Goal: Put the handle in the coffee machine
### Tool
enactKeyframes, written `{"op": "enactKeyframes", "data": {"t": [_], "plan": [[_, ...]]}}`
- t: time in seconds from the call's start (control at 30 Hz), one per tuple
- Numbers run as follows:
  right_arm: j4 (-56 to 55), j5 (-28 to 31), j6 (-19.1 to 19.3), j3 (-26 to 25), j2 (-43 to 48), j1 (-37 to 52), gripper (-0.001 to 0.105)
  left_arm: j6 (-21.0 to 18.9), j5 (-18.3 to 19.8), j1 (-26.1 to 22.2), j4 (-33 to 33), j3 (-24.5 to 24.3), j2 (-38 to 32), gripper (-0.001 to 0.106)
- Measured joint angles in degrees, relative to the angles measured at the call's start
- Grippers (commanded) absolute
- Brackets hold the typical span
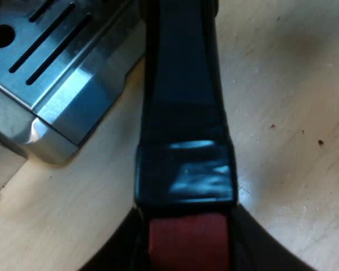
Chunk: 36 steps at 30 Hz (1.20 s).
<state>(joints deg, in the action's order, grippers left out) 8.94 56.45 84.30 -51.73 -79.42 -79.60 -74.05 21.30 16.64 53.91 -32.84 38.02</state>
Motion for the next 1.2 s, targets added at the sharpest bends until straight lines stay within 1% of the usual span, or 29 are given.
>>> {"op": "enactKeyframes", "data": {"t": [0.17, 0.3, 0.37, 0.4, 0.47, 0.63, 0.77, 0.87, 1.0, 1.1, 1.13, 1.2], "plan": [[1.7, 0.8, 0.5, 0.0, -1.4, 0.0, 0.087, 1.6, 1.1, 0.0, -0.1, 0.0, 0.1, 0.000], [3.2, 1.8, 0.7, 0.0, -3.5, 0.0, 0.087, 1.8, 1.3, 0.0, -0.1, 0.0, 0.1, 0.000], [4.6, 3.9, 0.7, 0.1, -4.6, 0.0, 0.087, 2.0, 1.3, 0.0, -0.1, 0.0, 0.1, 0.000], [4.6, 4.0, 0.7, 0.1, -4.7, 0.0, 0.087, 2.0, 1.3, 0.0, -0.1, 0.0, 0.1, 0.000], [5.2, 4.7, 0.9, 0.1, -4.6, 0.0, 0.087, 2.0, 2.1, 0.0, -0.1, 0.0, 0.1, 0.000], [5.1, 4.7, 1.2, 0.1, -4.6, 0.5, 0.087, 2.1, 2.5, 0.0, -0.2, 0.0, 0.4, 0.000], [5.1, 4.7, 1.3, 0.1, -4.6, 1.6, 0.087, 2.1, 2.5, 0.0, -0.4, 0.0, 2.1, 0.000], [5.2, 4.6, 1.3, 0.1, -4.6, 1.7, 0.087, 2.3, 2.6, -1.1, -0.6, 0.0, 2.6, 0.000], [5.2, 4.6, 1.3, 0.1, -4.6, 1.7, 0.087, 3.0, 2.6, -3.1, -1.7, 0.0, 2.6, 0.000], [5.2, 4.1, 1.3, 0.1, -4.6, 1.7, 0.087, 3.4, 2.5, -3.4, -1.8, 0.0, 2.6, 0.000], [5.2, 3.8, 1.3, 0.1, -4.6, 1.7, 0.087, 4.7, 2.6, -3.4, -1.7, 0.0, 2.6, 0.000], [5.2, 3.8, 1.3, 0.1, -4.6, 1.7, 0.087, 5.0, 2.6, -3.4, -1.7, 0.0, 2.9, 0.000]]}}
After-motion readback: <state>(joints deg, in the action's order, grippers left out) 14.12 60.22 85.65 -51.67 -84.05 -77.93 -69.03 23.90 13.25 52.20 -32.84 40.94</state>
